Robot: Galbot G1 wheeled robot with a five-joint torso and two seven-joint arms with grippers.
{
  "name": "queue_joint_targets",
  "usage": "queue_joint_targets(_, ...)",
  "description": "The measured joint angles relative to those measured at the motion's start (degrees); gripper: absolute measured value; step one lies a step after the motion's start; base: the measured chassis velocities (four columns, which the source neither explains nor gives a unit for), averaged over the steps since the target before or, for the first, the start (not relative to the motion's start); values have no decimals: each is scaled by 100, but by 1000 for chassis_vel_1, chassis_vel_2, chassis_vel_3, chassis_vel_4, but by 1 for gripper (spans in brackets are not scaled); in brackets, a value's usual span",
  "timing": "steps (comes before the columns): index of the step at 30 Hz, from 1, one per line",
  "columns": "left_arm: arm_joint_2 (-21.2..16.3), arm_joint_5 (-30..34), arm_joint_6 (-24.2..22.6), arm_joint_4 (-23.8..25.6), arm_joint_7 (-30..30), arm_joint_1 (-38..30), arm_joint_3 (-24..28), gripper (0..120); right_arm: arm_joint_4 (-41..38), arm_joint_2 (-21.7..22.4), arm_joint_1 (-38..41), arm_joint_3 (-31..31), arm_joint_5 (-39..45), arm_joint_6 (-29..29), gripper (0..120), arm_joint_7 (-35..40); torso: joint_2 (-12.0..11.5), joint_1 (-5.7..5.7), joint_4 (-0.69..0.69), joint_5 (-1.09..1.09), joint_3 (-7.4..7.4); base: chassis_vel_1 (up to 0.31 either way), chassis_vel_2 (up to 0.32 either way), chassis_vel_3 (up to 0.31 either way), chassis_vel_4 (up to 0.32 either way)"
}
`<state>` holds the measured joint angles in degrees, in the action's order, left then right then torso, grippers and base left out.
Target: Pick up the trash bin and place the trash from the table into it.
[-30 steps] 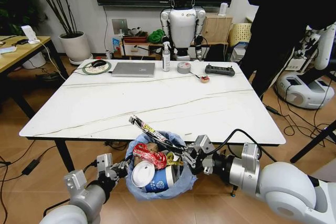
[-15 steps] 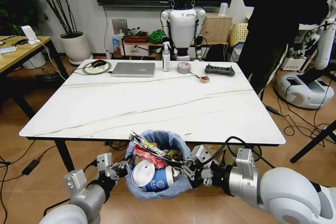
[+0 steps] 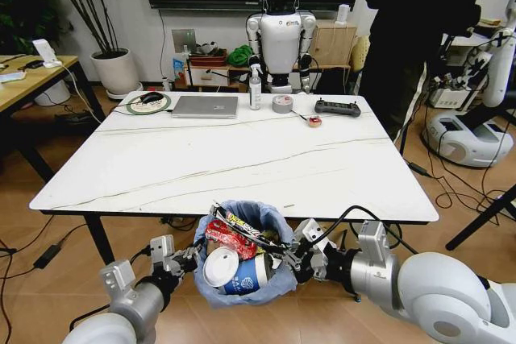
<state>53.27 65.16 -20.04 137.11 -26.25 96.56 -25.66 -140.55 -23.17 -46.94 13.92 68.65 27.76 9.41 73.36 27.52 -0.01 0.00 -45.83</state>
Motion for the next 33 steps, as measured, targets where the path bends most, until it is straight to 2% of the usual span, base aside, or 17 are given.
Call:
queue_joint_targets(9, -52, 58, -2, -9, -4, -44, 0, 0, 78, -43, 9, 26, -104, 1, 0, -30, 0, 0, 0, 0, 0, 0, 0, 0, 0)
queue_joint_targets(16, -84, 113, -4, -16, -22, -74, 0, 0, 128, -44, -24, 34, -185, -17, 8, -51, 0, 0, 0, 0, 0, 0, 0, 0, 0)
queue_joint_targets(22, -95, 150, -10, -37, -34, -104, 4, 0, 157, -38, -24, 48, -271, -34, 36, -72, -1, 0, 0, 0, 0, 0, 0, 0, 0)
queue_joint_targets(24, -95, 150, -10, -40, -35, -101, 7, 0, 164, -38, -26, 49, -280, -37, 38, -73, -1, 0, 0, 0, 0, 0, 0, 0, 0)
queue_joint_targets(28, -95, 150, -13, -50, -37, -102, 20, 0, 183, -61, -23, 62, -286, -41, 57, -74, -1, 0, 0, 0, 0, 0, 0, 0, 0)
queue_joint_targets(31, -98, 150, -13, -51, -38, -102, 20, 0, 192, -67, -29, 65, -291, -41, 64, -74, -2, 0, 0, 0, 0, 0, 0, 0, 0)
queue_joint_targets(33, -102, 150, -13, -58, -39, -102, 20, 0, 192, -68, -35, 65, -297, -42, 73, -70, -1, 0, 0, 0, 0, 0, 0, 0, 0)
